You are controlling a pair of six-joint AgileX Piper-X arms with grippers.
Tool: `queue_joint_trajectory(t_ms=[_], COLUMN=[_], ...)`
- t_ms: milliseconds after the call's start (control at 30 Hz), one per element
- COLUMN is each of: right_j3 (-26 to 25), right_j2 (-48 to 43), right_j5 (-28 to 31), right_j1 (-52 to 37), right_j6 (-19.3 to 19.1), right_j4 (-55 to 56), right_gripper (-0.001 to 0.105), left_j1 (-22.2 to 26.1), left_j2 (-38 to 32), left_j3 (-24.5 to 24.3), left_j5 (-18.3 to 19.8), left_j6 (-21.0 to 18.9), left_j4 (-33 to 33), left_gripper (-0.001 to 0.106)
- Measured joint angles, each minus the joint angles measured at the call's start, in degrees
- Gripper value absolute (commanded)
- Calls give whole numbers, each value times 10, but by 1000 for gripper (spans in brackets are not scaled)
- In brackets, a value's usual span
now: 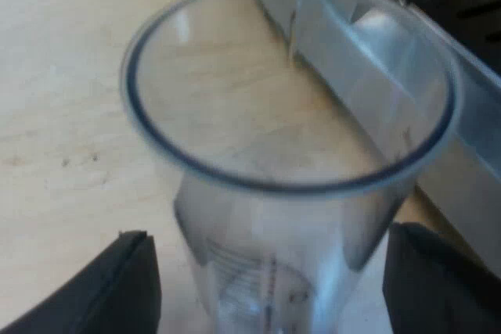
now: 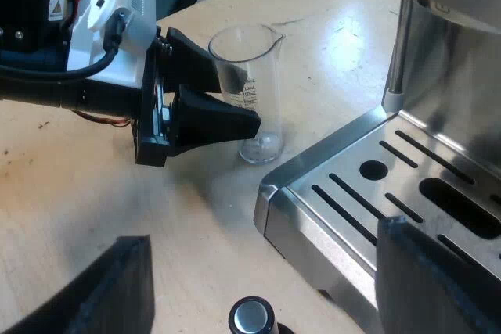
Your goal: Pour the beans into the coffee machine
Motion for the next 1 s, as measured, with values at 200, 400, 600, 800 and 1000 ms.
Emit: queue_joint_trajectory(t_ms=[200,400,600,800,1000], right_j3=[0,0,0,0,0], right_j2=[0,0,0,0,-2], right_j5=[0,0,0,0,0], right_j1=[0,0,0,0,0], right_j6=[0,0,0,0,0], right_j4=[0,0,0,0,4], right_gripper=[62,62,62,62,62], left_j1=[0,0,0,0,0], left_j2=[-32,-58,-110,-174,-243], left_j3=[0,0,0,0,-13], left_j5=[-33,-33,-32,-32,-32], left_j6=[0,0,0,-4,-16], left_j4=[124,209,241,346,473], left_gripper=[63,63,73,90,90])
